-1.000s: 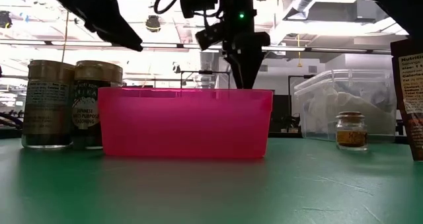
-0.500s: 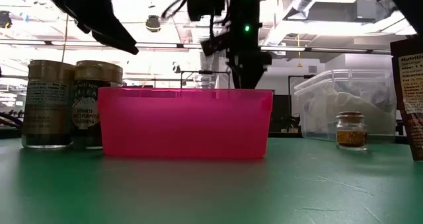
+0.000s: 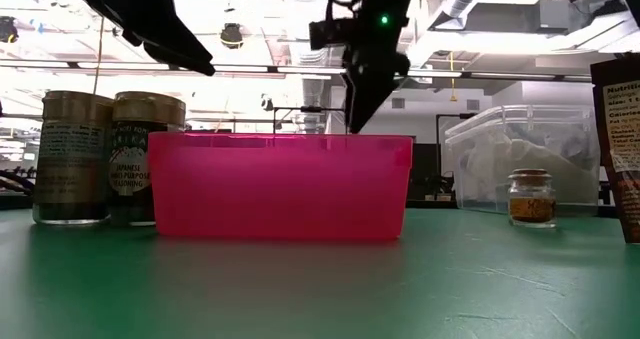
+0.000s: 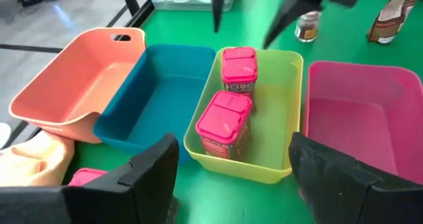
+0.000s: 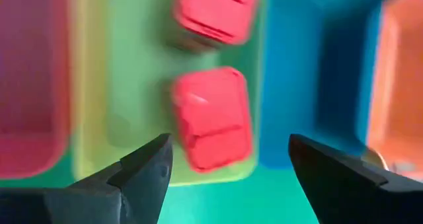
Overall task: Sort spices by type
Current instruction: Put the right red seasoning bottle into the green bin
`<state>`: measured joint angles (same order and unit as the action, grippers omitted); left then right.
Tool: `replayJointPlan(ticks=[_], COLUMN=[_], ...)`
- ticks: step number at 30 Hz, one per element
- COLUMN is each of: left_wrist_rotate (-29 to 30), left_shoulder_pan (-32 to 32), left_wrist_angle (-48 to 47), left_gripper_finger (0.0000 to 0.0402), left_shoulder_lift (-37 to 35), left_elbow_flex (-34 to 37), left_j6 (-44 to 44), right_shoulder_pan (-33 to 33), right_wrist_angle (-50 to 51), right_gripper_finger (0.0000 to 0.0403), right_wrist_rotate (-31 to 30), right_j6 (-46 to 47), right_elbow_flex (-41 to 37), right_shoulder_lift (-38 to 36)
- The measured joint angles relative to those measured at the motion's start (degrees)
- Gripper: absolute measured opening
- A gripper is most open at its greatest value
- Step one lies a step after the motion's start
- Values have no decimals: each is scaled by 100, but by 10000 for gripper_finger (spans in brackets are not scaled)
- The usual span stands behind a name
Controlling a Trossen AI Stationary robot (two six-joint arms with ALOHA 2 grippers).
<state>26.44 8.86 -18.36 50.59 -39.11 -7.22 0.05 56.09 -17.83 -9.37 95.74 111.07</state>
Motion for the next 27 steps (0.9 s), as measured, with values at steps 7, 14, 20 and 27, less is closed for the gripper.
replayJointPlan(ticks=[7, 14, 20, 27], left_wrist_rotate=[0, 0, -1, 108], left_shoulder_pan=[0, 0, 0, 11], left_wrist_angle=[6, 90, 212, -679], left_gripper_finger=[275, 275, 275, 275], left_shoulder_lift=[0, 0, -2, -38], left_elbow_flex=[0, 0, 0, -515], left_j6=[98, 367, 459, 227], right_shoulder_pan=[33, -295, -530, -608], right_wrist_angle=[-270, -260, -345, -409], right_gripper_finger=[330, 322, 322, 322], right_wrist_rotate=[515, 954, 1405, 1416], right_j6=[-947, -1211, -1204, -1292], right_elbow_flex=[-2, -2, -26, -61], right_shoulder_lift=[76, 74, 179, 289])
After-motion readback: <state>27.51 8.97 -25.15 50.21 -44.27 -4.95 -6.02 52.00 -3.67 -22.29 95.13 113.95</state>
